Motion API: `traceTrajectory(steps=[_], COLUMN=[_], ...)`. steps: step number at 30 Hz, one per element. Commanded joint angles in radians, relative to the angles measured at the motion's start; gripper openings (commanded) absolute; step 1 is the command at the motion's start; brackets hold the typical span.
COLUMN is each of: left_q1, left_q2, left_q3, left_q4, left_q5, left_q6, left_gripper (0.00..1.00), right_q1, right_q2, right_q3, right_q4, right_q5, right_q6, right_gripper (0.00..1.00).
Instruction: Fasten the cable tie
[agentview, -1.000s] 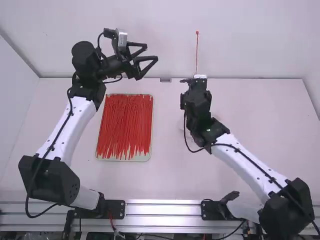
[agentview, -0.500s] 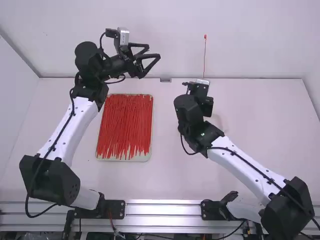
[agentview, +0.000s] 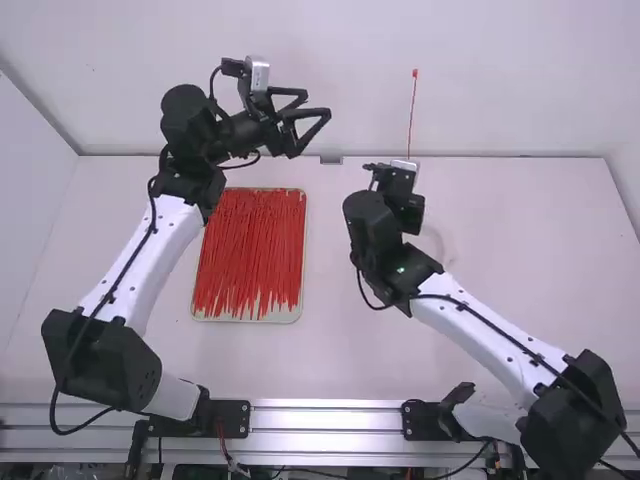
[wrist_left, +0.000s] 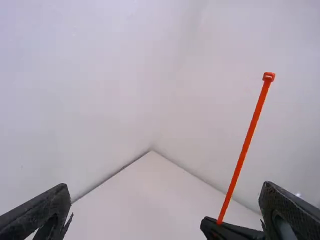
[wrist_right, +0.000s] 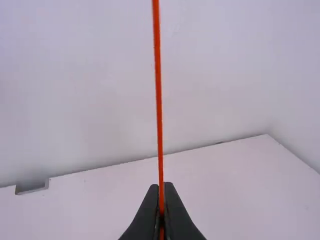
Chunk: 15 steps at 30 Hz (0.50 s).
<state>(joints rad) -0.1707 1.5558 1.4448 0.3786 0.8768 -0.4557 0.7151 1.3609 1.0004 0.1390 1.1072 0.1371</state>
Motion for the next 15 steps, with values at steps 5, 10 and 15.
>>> traceTrajectory(steps=[5,10,15], left_q1=[-0.013,-0.013,-0.013], left_q2=[-0.002,-0.002,-0.002], left_q3=[0.026,0.026,0.026], left_q4=[0.008,0.000,-0.011], left_q5=[-0.006,-0.007,-0.034], left_q6=[-0.008,-0.008,-0.002], left_gripper=[0.99,0.99,0.99], right_q1=[-0.002,-0.002,0.003], right_q2=[0.077,0.157,0.220], right_q3=[0.055,0.145,0.202], right_q4=[0.030,-0.032,-0.050], right_q5=[0.017,0.024,0.058], right_q6=[-0.040,-0.036,-0.017], right_gripper=[0.00,0.00,0.00])
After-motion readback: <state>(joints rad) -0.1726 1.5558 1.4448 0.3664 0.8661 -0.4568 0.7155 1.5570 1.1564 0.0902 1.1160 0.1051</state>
